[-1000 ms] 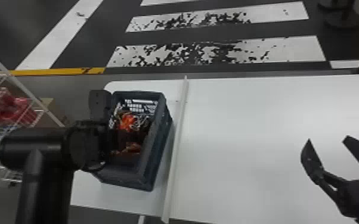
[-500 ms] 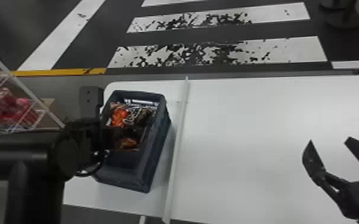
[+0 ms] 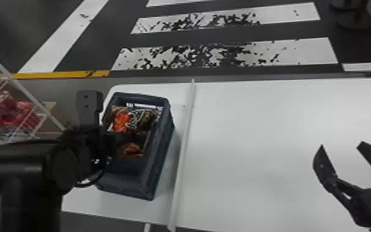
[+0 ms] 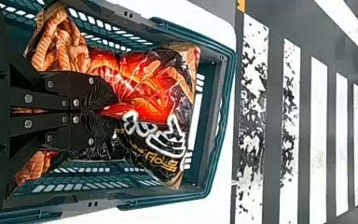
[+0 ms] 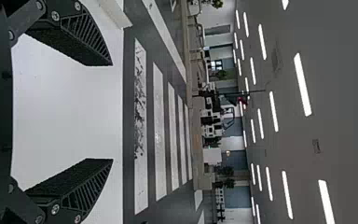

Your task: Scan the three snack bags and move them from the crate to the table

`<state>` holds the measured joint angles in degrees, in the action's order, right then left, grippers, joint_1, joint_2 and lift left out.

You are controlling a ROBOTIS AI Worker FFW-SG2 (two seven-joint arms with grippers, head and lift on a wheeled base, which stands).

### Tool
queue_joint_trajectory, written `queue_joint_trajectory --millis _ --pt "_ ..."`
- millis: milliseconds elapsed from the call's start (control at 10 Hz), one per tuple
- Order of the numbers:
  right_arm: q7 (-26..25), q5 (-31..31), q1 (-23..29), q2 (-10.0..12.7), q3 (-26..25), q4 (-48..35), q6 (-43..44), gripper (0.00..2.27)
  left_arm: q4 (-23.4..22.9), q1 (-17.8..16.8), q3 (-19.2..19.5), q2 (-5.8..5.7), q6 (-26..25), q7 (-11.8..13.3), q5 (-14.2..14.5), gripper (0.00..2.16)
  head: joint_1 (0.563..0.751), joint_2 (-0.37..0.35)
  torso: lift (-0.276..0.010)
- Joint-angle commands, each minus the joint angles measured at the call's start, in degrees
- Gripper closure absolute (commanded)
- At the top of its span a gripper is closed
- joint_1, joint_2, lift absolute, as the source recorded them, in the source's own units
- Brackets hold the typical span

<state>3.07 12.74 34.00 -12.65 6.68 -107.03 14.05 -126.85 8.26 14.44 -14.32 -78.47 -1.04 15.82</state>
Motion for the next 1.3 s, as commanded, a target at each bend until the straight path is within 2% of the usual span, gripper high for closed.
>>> queue_joint_trajectory --millis 0,300,600,1000,1200 --pt "0.00 0.00 0.19 0.00 0.00 -0.02 0.23 0.17 1.08 0.09 0.06 0.00 0.64 0.43 0.09 1.63 0.695 0.233 -0.062" --pt "0.09 0.00 0.19 0.00 0.00 -0.02 0.23 0.17 1.52 0.70 0.24 0.35 2.22 0.69 0.18 1.63 0.695 0.233 -0.062" --pt "0.00 0.00 0.19 0.00 -0.09 -0.02 0.23 0.17 -2.00 1.32 0.24 0.44 2.04 -0.63 -0.18 1.63 0.695 0.232 -0.062" --pt "0.09 0.09 -0.16 0.09 0.00 0.42 0.05 0.17 -3.05 1.76 0.50 0.35 1.16 -1.51 -1.58 1.63 0.695 0.237 -0.062" --pt "0.00 0.09 0.01 0.09 0.00 0.25 0.05 0.17 -6.13 3.08 0.94 0.35 0.99 -1.68 -1.32 1.63 0.695 0.247 -0.062"
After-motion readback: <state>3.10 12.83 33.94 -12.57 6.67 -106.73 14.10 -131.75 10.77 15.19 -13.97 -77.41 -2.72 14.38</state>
